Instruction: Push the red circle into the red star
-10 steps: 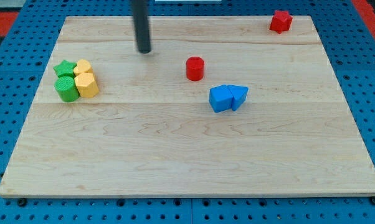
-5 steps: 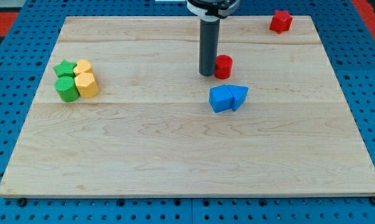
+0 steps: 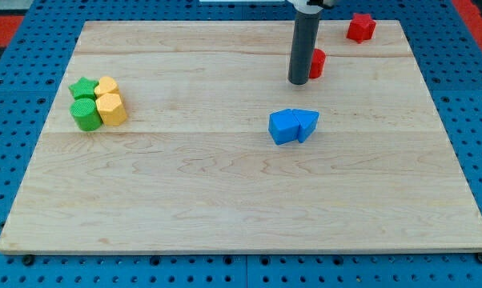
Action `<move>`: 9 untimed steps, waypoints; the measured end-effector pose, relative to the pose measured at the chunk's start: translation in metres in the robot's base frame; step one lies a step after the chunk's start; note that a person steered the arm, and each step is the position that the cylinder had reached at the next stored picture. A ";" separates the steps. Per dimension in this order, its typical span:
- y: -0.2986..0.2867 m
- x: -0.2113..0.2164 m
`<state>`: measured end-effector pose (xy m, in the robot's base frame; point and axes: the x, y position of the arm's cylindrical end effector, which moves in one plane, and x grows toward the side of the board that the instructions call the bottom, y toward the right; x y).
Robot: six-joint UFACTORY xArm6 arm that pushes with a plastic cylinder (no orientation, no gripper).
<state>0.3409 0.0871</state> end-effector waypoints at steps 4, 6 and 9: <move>-0.033 -0.014; 0.006 -0.042; 0.016 -0.056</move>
<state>0.2852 0.1035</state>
